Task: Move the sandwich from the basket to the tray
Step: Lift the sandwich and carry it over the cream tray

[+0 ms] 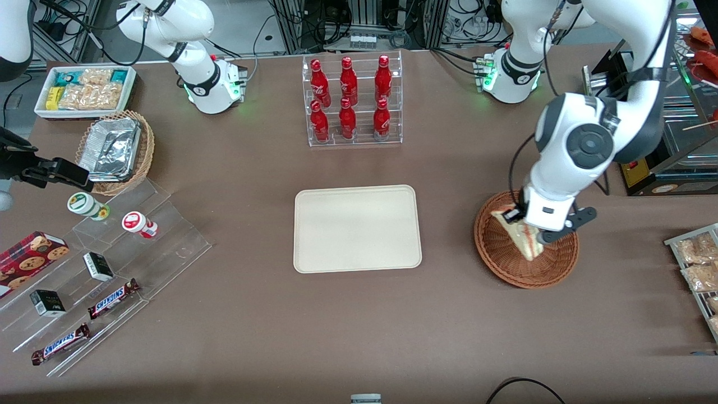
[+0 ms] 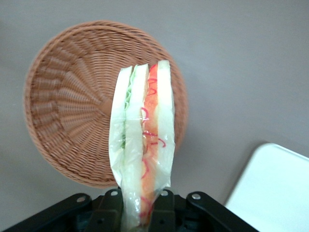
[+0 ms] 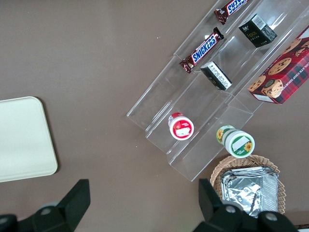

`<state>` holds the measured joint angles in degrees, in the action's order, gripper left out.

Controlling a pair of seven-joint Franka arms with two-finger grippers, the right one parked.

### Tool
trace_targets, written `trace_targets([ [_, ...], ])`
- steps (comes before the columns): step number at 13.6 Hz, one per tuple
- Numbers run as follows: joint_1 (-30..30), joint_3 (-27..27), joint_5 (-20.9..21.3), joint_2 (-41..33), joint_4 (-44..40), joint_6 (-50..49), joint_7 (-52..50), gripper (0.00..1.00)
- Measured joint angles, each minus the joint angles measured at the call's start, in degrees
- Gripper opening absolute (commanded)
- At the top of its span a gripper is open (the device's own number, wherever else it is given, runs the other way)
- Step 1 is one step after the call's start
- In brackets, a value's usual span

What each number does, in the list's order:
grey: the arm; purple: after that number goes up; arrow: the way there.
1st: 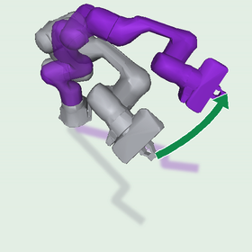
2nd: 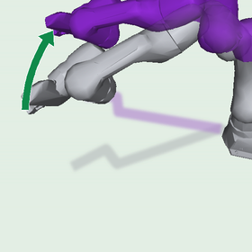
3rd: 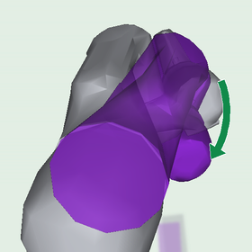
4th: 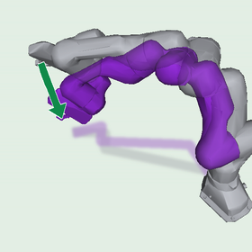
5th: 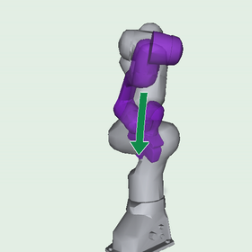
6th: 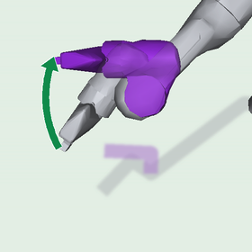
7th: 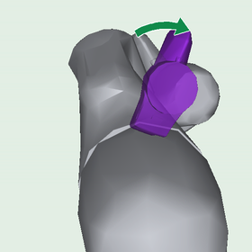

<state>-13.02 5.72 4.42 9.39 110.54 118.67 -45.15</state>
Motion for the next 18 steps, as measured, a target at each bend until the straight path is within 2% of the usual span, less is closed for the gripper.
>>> trace_targets([
  [5, -9.6, 0.2, 0.0, 4.8, -5.4, 0.0, -1.4, 0.02],
  [11, -21.0, 0.3, -0.6, 16.6, -16.0, 0.2, -2.3, 0.02],
  [18, -29.1, 0.2, -0.7, 30.4, -26.8, 3.4, -2.7, 0.02],
])
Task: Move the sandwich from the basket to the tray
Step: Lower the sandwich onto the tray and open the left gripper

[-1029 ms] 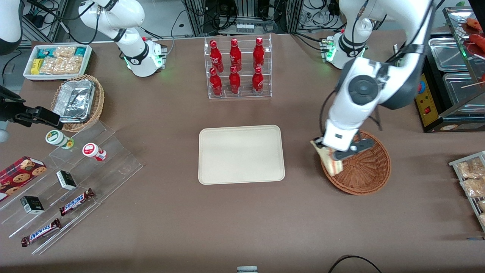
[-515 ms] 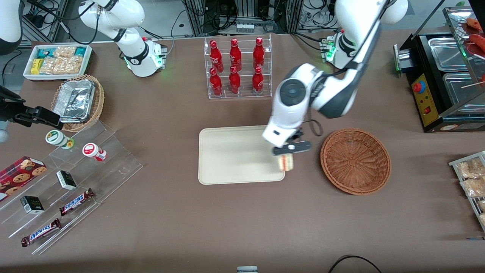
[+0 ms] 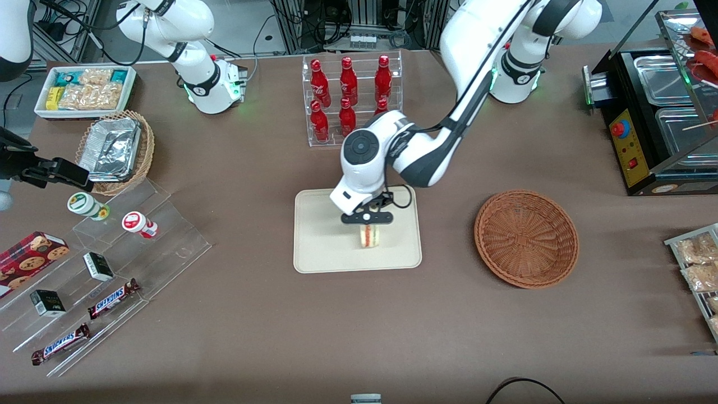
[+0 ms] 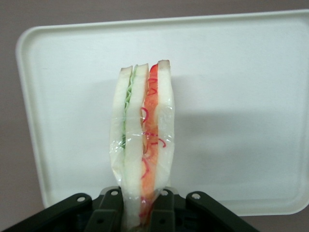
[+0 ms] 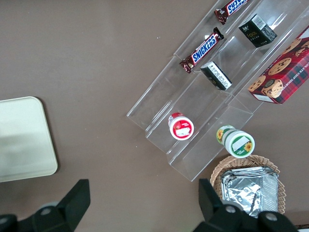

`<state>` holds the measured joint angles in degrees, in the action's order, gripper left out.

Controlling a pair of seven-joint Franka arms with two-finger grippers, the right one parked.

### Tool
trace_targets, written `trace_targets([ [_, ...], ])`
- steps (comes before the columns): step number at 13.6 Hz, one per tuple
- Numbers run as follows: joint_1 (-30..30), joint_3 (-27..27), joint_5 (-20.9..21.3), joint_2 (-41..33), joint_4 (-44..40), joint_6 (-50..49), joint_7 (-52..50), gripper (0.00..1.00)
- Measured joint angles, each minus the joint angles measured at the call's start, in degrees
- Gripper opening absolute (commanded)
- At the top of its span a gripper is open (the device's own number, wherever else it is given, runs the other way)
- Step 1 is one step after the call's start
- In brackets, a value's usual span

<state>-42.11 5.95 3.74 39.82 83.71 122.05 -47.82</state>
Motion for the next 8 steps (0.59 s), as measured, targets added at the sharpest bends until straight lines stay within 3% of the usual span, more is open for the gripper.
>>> trace_targets([
  [7, -2.1, 0.0, -0.1, 3.6, -0.4, 2.4, -3.1, 0.02],
  [8, -2.3, 0.0, -0.1, 4.0, -0.4, 2.5, -3.4, 0.1],
])
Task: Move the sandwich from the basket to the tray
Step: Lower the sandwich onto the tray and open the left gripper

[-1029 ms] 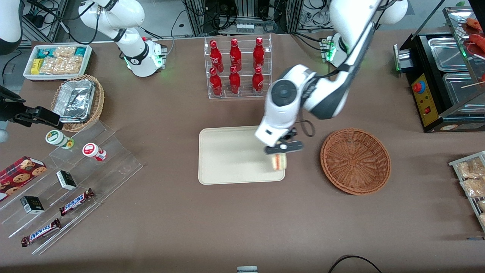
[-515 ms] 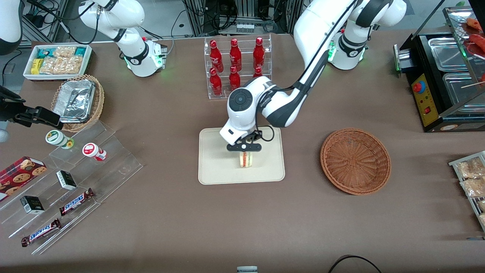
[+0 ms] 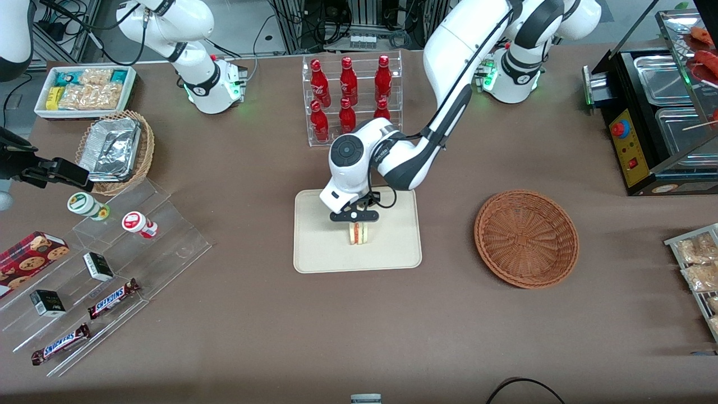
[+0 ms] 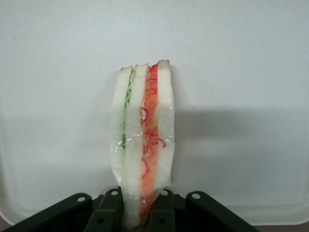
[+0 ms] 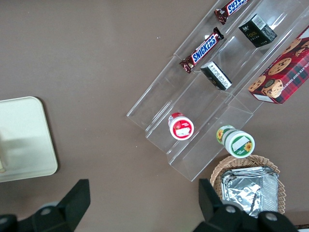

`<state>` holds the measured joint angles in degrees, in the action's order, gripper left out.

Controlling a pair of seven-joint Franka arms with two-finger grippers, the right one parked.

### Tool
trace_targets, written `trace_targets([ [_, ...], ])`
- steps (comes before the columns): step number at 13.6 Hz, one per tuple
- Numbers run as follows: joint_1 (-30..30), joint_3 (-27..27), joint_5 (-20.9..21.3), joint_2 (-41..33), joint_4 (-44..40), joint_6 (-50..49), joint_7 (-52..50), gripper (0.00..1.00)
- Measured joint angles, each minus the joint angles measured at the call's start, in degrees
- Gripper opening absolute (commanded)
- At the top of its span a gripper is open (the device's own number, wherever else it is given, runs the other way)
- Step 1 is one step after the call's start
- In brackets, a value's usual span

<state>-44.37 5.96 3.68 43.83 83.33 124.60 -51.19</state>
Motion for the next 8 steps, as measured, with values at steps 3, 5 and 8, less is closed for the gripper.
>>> trace_targets([
  [3, -0.1, 0.0, 0.0, 0.5, -0.2, 0.4, -0.1, 1.0],
  [5, -0.1, 0.0, 0.0, 0.5, -0.3, 0.4, -0.1, 1.0],
  [8, 0.0, -0.2, 0.0, 0.1, -1.6, 0.5, -0.1, 1.0],
])
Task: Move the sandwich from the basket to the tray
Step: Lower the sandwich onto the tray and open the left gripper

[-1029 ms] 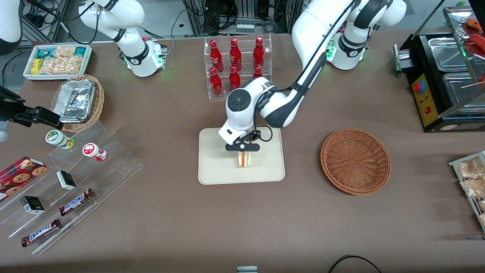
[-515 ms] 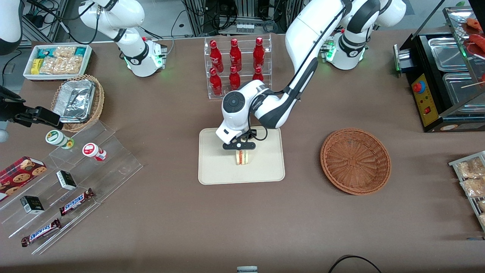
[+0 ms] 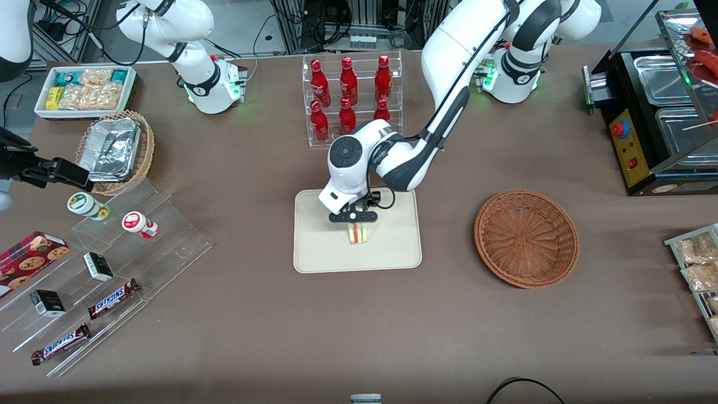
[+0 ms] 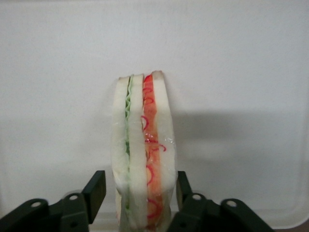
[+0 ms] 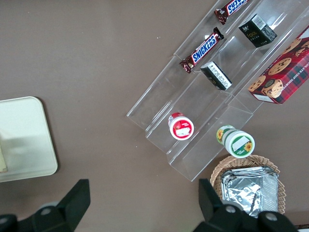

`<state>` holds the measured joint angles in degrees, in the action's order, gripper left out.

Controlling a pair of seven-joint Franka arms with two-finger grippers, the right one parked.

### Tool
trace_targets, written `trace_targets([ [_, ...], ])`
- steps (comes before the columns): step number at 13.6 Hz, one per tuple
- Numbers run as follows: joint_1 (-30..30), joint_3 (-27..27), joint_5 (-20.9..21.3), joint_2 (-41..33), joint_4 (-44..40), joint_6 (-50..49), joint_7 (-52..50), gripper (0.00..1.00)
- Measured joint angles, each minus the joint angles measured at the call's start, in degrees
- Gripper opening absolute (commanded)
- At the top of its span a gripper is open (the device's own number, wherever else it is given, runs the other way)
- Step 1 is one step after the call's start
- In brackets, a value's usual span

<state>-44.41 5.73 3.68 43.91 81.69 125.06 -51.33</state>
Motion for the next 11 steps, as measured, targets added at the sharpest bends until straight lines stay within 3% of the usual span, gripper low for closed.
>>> trace_targets([
  [5, 1.4, -1.1, 0.0, -8.3, -1.7, -3.4, -1.0, 1.0],
  [11, 10.1, -1.6, 0.0, -21.5, -1.1, -20.2, 2.3, 1.0],
])
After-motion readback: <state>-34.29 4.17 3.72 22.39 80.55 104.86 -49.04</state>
